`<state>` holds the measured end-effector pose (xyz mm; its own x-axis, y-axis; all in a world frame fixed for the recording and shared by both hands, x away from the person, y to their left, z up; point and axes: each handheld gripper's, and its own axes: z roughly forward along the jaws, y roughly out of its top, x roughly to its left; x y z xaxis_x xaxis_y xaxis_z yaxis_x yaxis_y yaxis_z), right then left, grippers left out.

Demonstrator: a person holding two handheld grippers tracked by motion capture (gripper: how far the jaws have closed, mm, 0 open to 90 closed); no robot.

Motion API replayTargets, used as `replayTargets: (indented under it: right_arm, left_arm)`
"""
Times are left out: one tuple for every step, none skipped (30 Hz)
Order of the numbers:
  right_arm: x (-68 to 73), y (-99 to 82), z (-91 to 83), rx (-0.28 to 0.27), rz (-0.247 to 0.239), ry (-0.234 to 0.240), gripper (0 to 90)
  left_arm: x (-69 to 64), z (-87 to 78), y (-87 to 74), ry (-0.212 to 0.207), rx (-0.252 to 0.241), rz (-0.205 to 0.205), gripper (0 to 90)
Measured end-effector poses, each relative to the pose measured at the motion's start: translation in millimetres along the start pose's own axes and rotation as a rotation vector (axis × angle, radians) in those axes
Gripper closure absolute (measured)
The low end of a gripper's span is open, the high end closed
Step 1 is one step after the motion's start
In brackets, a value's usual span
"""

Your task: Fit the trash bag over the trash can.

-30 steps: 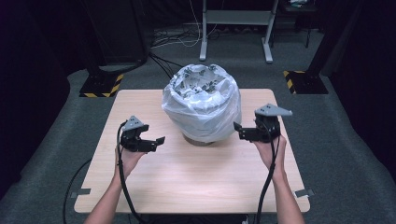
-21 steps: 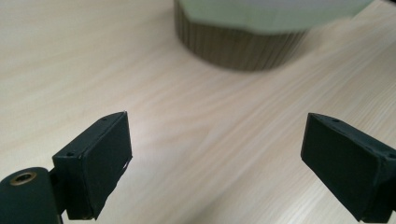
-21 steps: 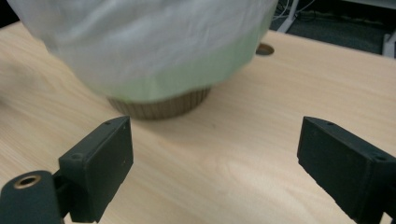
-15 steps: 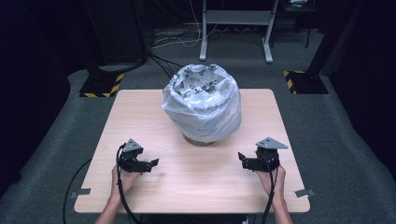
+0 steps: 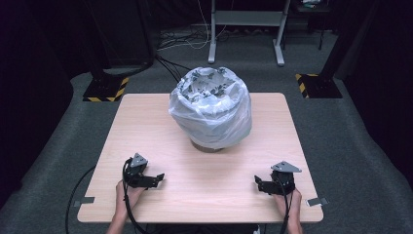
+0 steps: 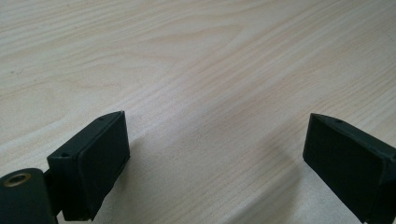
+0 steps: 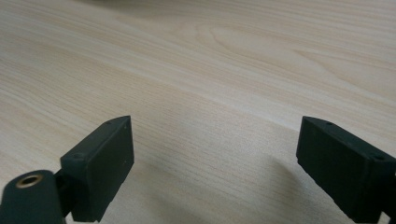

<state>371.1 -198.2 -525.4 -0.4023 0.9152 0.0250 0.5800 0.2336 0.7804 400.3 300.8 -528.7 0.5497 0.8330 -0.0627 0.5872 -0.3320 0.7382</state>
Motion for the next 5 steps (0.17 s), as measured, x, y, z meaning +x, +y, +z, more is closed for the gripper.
replayTargets:
  right_arm:
    - [0.0,0.0,0.0,0.0,0.0,0.0,10.5]
    - [1.0,0.6,3.3,0.04,-0.015,0.018,10.6]
    - [2.5,1.3,5.4,0.061,-0.026,0.011,10.1]
    - [2.5,1.3,5.4,0.061,-0.026,0.011,10.1]
    - [4.7,1.8,6.7,0.072,-0.037,0.0,8.4]
  left_arm:
    - [-0.1,0.3,0.4,0.007,0.003,0.002,6.8]
    - [-1.5,1.4,0.9,0.024,0.009,0.015,7.3]
    - [-1.5,1.4,0.9,0.024,0.009,0.015,7.5]
    - [-2.7,1.9,1.2,0.037,0.017,0.028,7.5]
    - [-4.5,2.8,1.5,0.052,0.022,0.039,7.6]
